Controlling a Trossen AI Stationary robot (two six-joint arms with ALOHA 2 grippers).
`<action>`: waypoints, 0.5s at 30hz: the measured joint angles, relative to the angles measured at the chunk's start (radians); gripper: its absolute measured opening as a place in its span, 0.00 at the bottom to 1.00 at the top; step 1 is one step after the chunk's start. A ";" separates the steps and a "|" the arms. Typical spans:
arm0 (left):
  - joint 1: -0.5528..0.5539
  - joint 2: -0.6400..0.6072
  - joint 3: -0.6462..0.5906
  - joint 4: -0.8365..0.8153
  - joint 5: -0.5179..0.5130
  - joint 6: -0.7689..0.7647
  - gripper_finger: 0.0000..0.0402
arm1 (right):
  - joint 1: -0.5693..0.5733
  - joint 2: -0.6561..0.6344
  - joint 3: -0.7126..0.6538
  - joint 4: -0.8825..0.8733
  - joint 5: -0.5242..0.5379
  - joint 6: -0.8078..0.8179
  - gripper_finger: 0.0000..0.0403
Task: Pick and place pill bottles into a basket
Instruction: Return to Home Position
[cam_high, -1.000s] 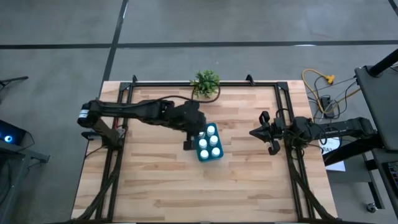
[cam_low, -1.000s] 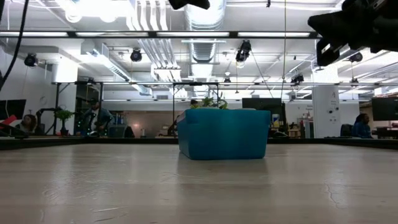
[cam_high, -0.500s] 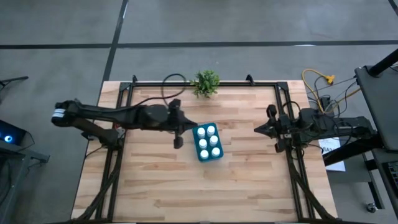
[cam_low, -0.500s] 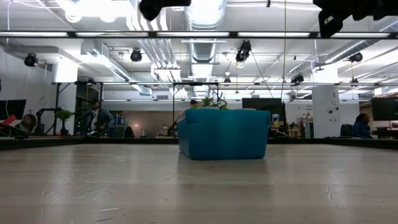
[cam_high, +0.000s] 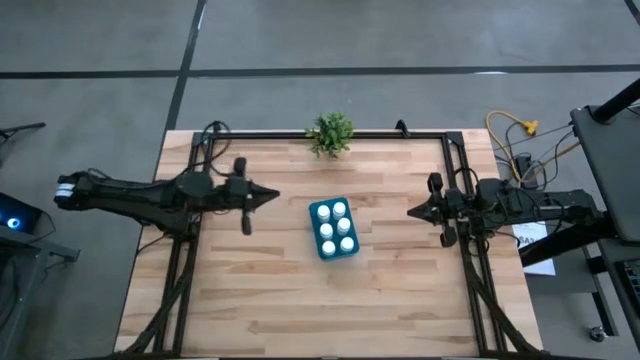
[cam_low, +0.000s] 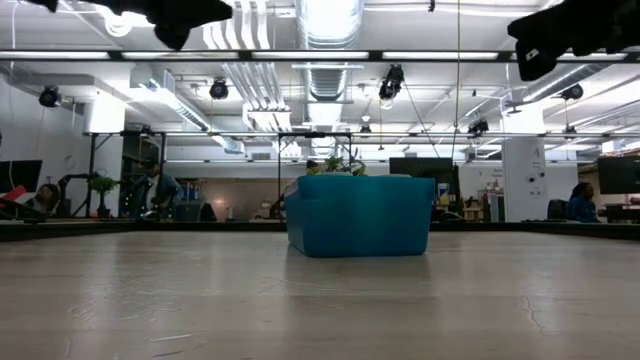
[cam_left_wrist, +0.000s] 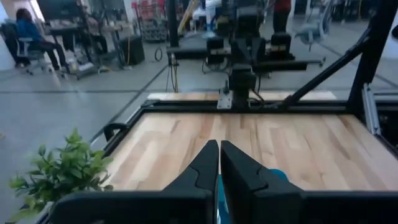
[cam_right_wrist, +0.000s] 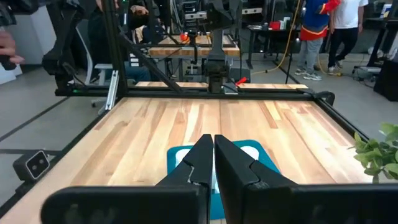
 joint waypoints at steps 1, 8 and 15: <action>0.000 -0.030 -0.026 0.011 0.000 -0.001 0.00 | 0.000 -0.009 -0.007 -0.001 0.001 0.000 0.02; 0.001 -0.193 -0.171 0.012 0.031 -0.025 0.00 | 0.000 -0.091 -0.068 0.002 0.002 0.000 0.02; 0.001 -0.275 -0.281 0.069 0.046 -0.067 0.00 | 0.000 -0.174 -0.157 -0.001 0.029 0.054 0.02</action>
